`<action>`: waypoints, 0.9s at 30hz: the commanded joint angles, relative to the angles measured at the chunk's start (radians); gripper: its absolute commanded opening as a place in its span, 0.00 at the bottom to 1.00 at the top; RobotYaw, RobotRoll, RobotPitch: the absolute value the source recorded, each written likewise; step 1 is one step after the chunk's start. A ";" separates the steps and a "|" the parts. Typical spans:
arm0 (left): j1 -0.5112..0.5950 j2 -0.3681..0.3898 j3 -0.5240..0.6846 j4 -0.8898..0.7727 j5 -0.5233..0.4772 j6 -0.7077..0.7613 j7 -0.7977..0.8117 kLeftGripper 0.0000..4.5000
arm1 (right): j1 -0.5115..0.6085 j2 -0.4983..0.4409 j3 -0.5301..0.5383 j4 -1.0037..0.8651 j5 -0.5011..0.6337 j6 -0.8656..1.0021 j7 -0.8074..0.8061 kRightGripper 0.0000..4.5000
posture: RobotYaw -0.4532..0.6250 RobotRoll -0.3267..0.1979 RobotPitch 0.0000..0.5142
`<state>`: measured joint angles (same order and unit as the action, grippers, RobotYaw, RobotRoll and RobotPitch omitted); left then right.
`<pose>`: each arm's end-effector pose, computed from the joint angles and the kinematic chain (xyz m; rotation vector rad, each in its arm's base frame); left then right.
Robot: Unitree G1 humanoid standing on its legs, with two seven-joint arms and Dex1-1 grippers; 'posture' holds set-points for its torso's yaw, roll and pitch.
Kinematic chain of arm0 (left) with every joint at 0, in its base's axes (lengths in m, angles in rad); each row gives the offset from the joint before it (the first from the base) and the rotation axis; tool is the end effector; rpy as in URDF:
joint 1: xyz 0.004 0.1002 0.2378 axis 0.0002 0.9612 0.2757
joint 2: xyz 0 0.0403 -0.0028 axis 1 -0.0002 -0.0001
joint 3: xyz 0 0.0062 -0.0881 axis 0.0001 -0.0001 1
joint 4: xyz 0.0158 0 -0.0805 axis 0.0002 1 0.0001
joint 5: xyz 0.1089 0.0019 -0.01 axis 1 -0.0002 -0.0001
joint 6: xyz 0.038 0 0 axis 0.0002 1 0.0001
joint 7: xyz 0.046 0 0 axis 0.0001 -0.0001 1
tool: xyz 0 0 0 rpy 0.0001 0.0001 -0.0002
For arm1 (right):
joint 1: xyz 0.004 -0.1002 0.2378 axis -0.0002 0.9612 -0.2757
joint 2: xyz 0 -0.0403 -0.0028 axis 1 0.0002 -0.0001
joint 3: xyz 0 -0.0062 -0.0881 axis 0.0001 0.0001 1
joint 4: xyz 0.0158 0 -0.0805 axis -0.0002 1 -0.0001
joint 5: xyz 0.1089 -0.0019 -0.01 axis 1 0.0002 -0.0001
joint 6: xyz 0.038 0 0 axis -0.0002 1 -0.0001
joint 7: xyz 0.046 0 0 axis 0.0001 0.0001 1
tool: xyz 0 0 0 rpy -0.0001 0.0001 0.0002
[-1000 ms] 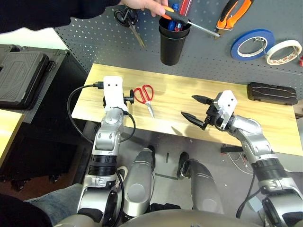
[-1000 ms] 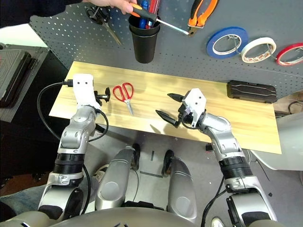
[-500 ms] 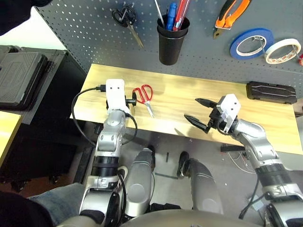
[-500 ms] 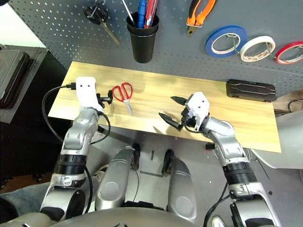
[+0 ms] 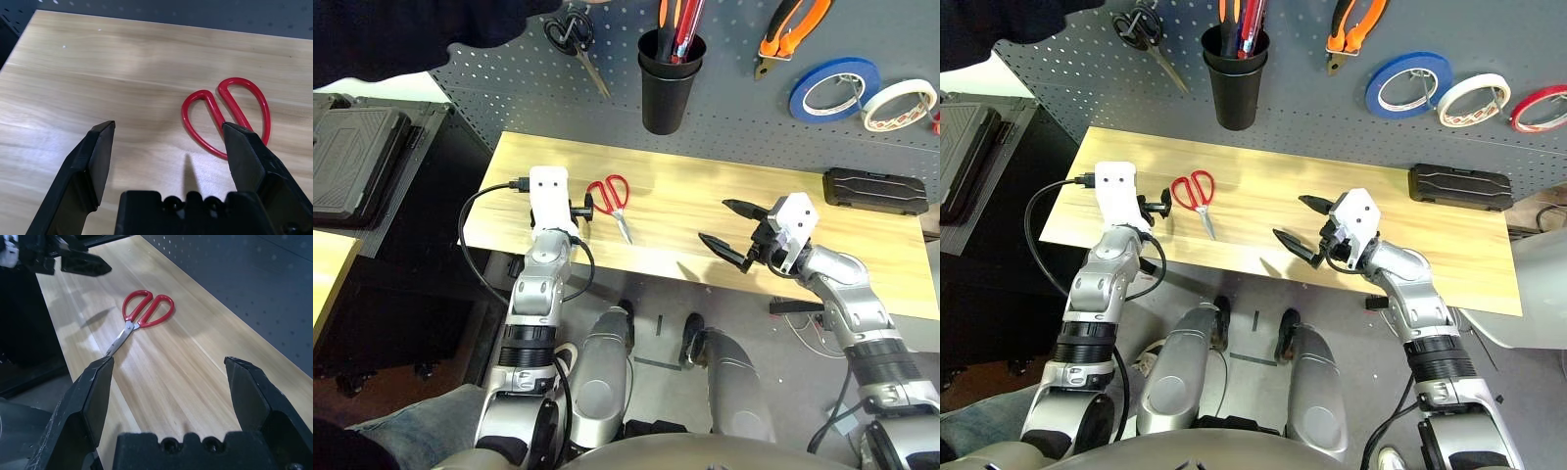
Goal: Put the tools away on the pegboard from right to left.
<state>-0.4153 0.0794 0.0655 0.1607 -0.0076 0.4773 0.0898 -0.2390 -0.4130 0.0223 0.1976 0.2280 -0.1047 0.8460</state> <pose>0.2809 0.1519 0.1037 0.0754 0.2291 0.0747 0.2547 -0.2146 0.0955 -0.2366 -0.0572 0.8550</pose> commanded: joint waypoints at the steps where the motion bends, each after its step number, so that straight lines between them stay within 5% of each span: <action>1: -0.025 -0.010 0.015 0.104 0.002 -0.030 0.015 0.99 | 0.035 -0.011 0.007 -0.028 0.002 0.012 0.008 1.00 | 0.59 0.62 0.67; 27: -0.203 0.012 0.068 0.552 0.016 -0.190 0.126 0.99 | 0.075 -0.012 0.040 -0.037 -0.081 0.057 -0.102 1.00 | 0.50 0.62 0.74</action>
<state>-0.6278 0.0934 0.1362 0.6773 0.0003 0.2901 0.2082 -0.1909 -0.4175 0.0590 0.1775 0.1521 -0.0585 0.7447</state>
